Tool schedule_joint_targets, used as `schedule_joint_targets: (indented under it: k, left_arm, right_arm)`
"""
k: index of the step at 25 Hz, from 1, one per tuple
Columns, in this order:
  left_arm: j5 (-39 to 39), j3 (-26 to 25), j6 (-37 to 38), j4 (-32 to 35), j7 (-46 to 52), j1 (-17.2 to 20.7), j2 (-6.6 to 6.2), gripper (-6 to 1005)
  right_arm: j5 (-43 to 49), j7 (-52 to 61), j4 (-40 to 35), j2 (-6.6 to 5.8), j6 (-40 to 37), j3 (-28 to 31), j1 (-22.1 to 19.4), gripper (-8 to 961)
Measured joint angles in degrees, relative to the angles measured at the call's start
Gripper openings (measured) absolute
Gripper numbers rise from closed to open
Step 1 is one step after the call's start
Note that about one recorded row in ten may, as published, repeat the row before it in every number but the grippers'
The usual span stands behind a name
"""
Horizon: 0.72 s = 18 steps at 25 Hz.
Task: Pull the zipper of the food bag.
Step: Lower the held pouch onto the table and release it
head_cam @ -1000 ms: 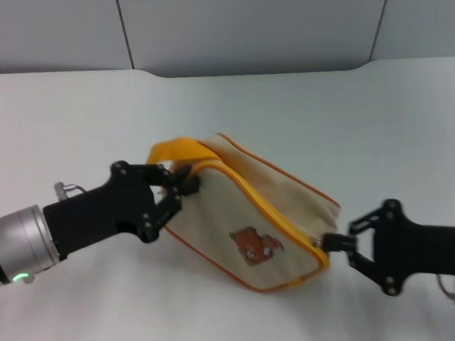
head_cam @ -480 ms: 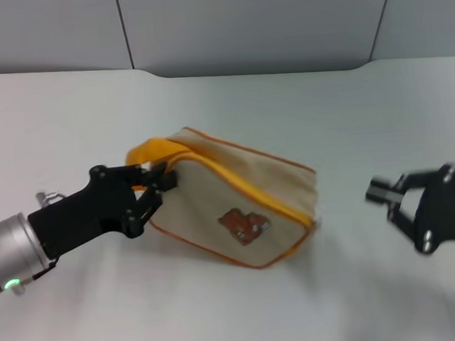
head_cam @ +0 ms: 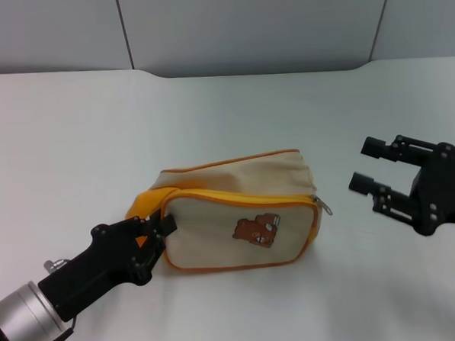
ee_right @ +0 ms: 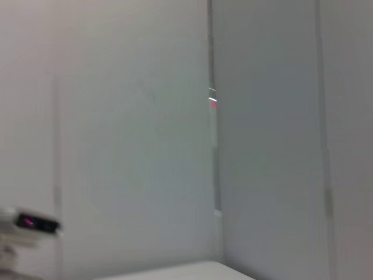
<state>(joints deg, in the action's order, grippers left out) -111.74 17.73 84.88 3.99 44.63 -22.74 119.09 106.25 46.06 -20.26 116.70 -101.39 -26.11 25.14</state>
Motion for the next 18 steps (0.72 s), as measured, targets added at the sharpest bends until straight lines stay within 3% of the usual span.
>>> schedule_joint_targets:
  k: [7, 10, 15, 18]
  left_arm:
    - [-0.7, 0.4, 1.7, 0.7, 1.1, -0.2, -0.43, 99]
    - [-0.6, 0.4, 5.7, 3.7, 4.5, -0.1, -0.69, 170]
    - [-1.1, 1.4, 16.8, 11.1, 10.6, 0.4, -1.49, 334]
    - [-2.7, 8.1, 23.7, 12.9, 12.4, -0.9, -2.99, 451]
  right_arm:
    - [0.1, 3.6, -0.2, -0.99, -1.8, -4.3, 0.2, 640]
    - [0.1, 4.6, -0.2, -1.29, -2.3, -5.4, 0.0, 750]
    - [0.1, 7.3, -0.3, -2.42, -3.3, -10.5, 0.1, 802]
    - [0.1, 8.9, -0.4, -2.89, -3.9, -15.6, 0.5, 802]
